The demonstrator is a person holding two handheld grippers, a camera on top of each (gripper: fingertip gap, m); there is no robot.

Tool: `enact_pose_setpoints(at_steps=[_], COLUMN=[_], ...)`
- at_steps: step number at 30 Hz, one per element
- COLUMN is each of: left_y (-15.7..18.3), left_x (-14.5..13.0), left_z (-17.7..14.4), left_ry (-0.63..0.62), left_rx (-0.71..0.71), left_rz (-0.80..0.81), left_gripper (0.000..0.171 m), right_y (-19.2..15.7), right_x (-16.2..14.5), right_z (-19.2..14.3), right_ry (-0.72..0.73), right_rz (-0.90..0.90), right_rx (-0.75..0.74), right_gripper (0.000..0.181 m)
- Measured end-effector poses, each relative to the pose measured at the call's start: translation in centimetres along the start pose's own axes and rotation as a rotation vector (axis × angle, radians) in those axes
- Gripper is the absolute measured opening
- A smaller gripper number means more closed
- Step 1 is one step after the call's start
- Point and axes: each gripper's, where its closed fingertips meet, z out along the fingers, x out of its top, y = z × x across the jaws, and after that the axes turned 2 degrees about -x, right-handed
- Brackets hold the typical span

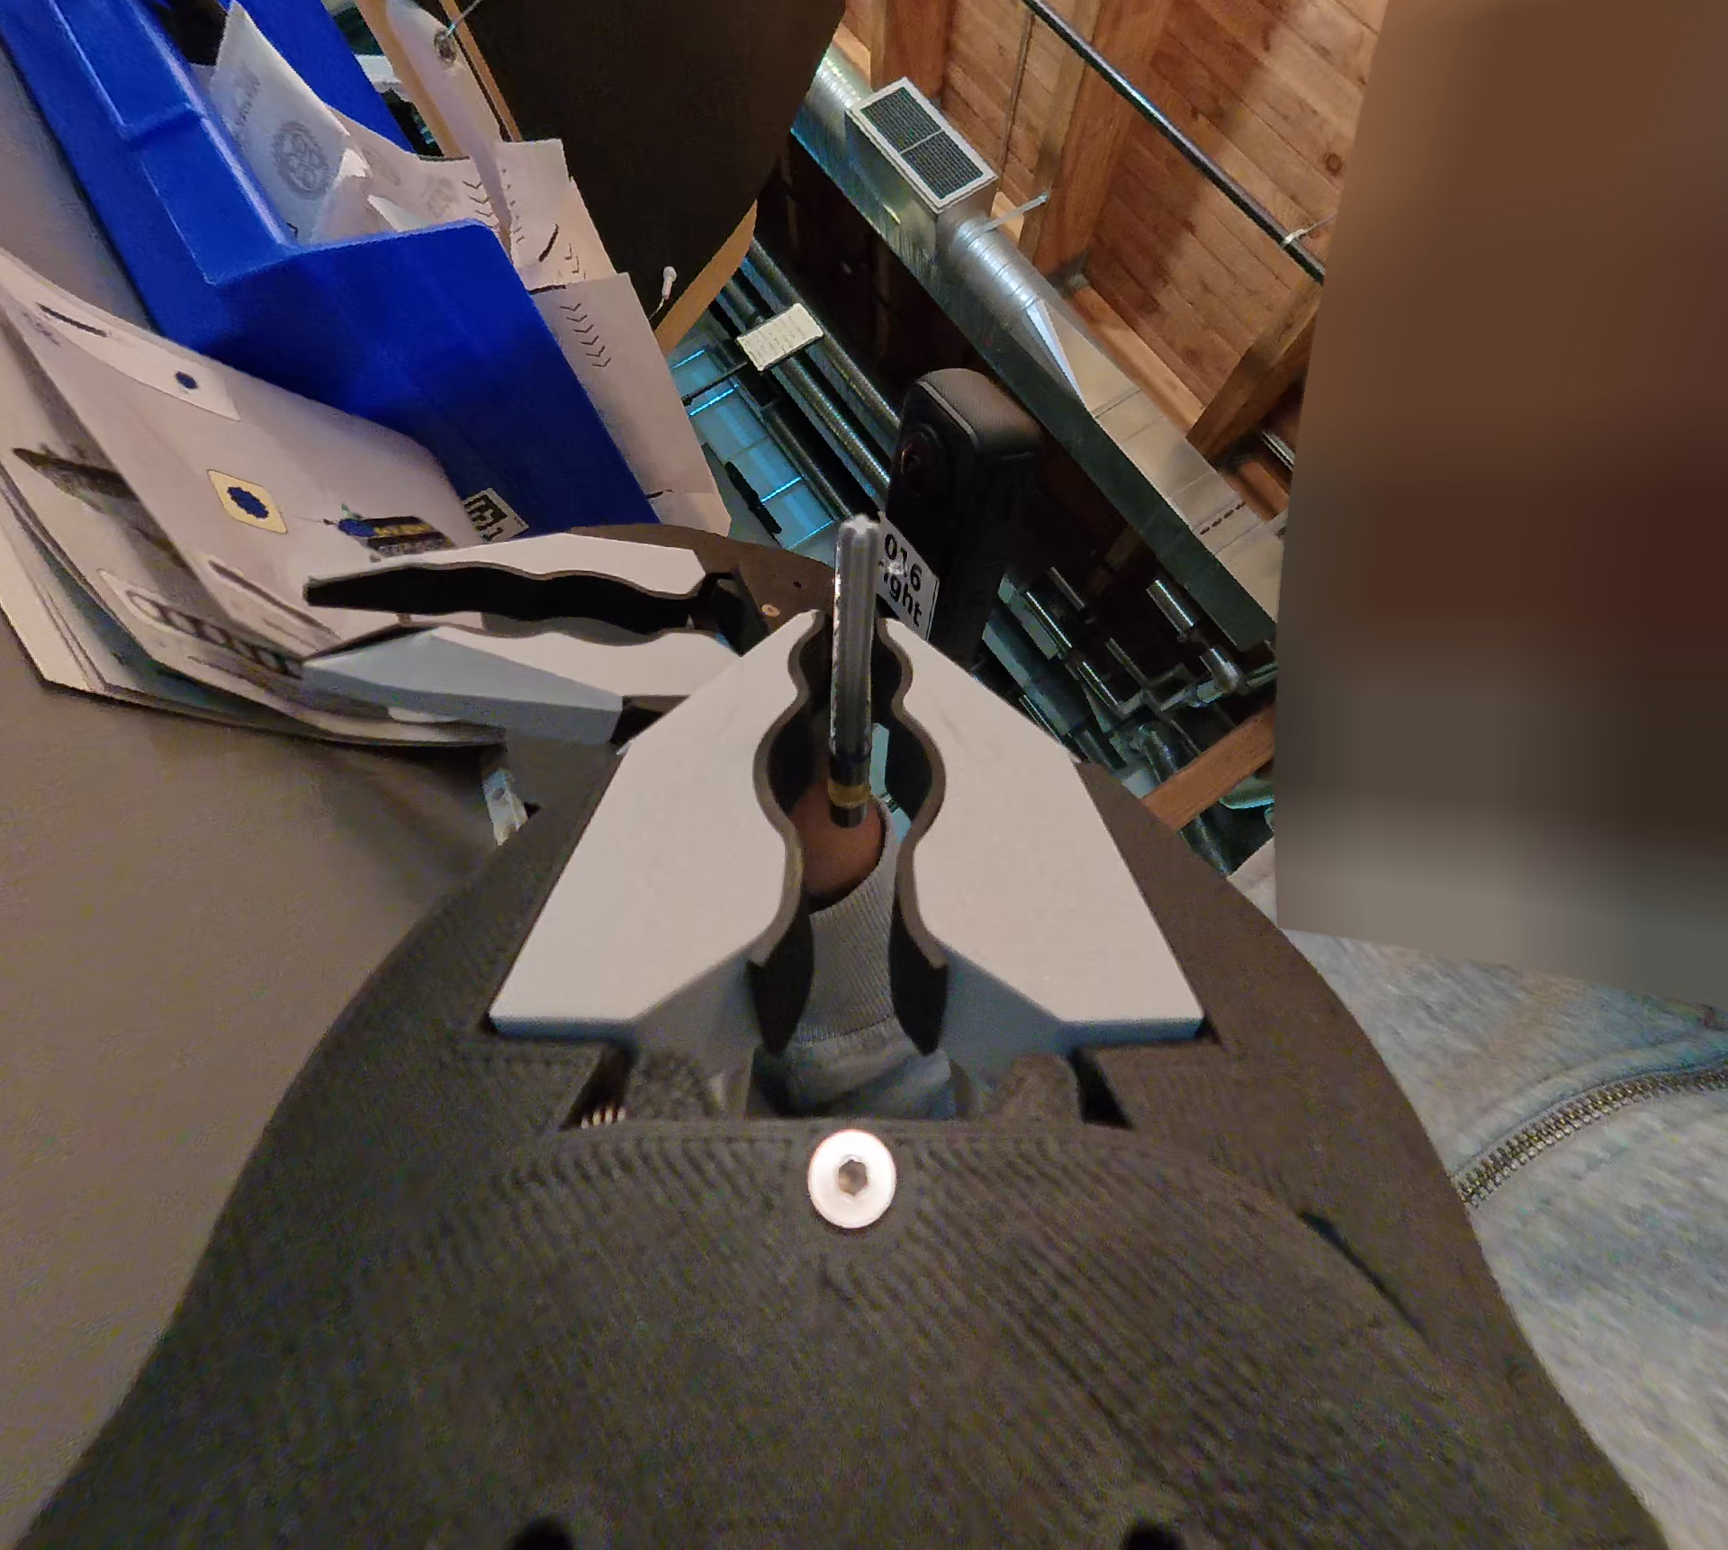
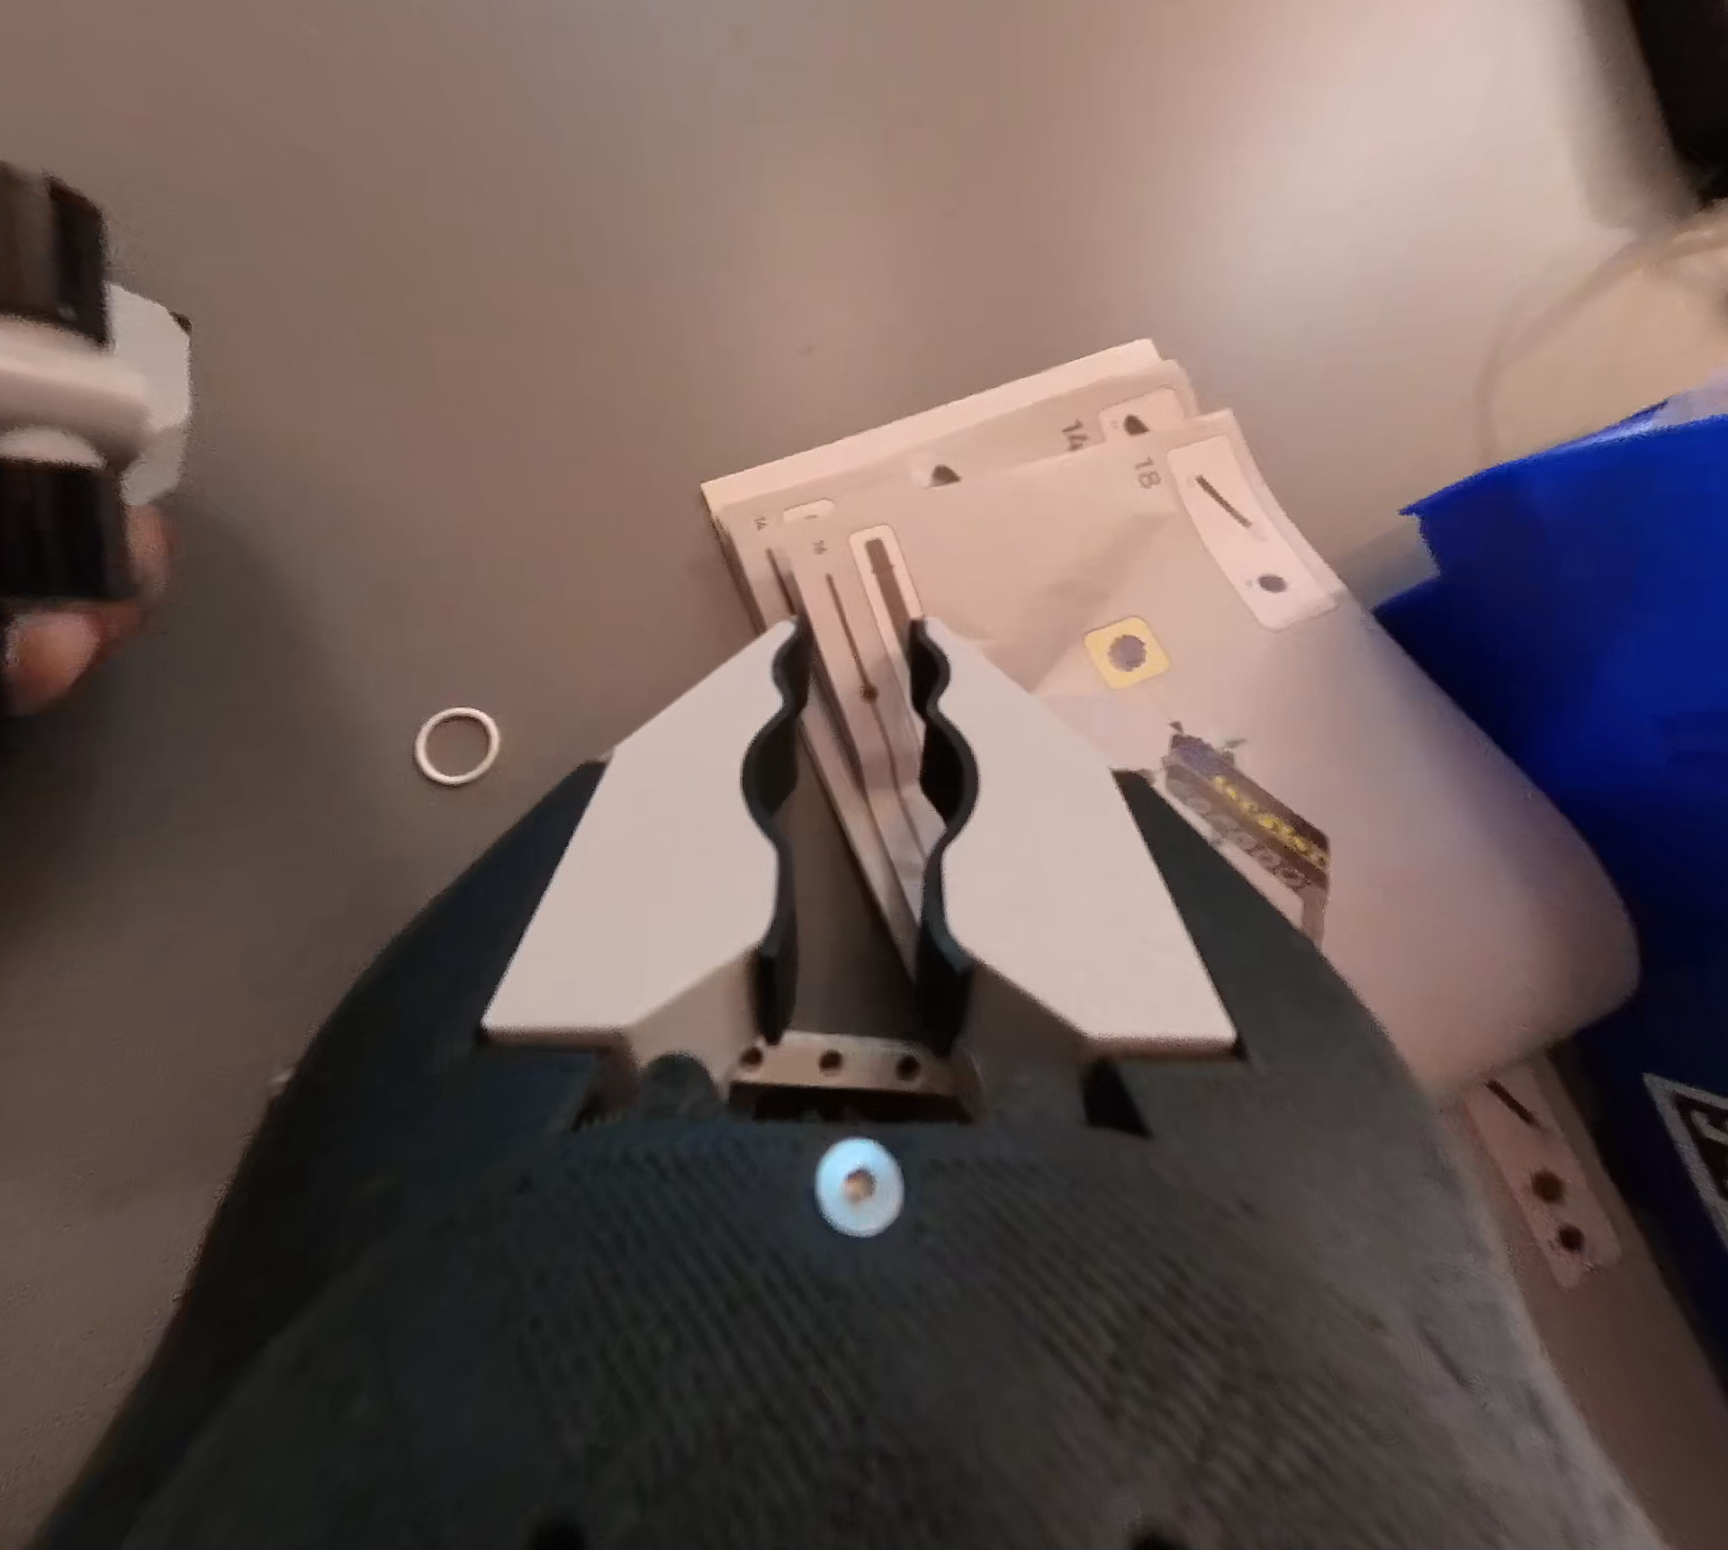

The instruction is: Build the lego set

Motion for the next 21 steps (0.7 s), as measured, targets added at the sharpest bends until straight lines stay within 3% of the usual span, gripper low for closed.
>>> enact_pose_setpoints(at_steps=[1,6,13,21], left_y=[0.0,0.0,0.0,0.0], left_x=[0.0,0.0,0.0,-0.2], left_z=[0.0,0.0,0.0,0.1], left_ry=[0.001,-0.001,-0.001,-0.005], left_rx=[-0.001,0.002,0.004,0.005], left_rz=[-0.001,0.001,0.004,0.007], left_gripper=[0.005,0.005,0.005,0.006], right_y=[0.2,1.3,4.1,8.3], right_x=[-0.1,-0.1,-0.5,-3.1], right_z=[-0.1,-0.7,-3.6,-12.9], right_ry=[-0.002,0.009,0.053,0.302], right_rz=[-0.002,-0.010,0.043,0.363], right_rx=[-0.009,-0.059,-0.156,-0.233], right_gripper=[0.017,0.000,0.000,0.000])
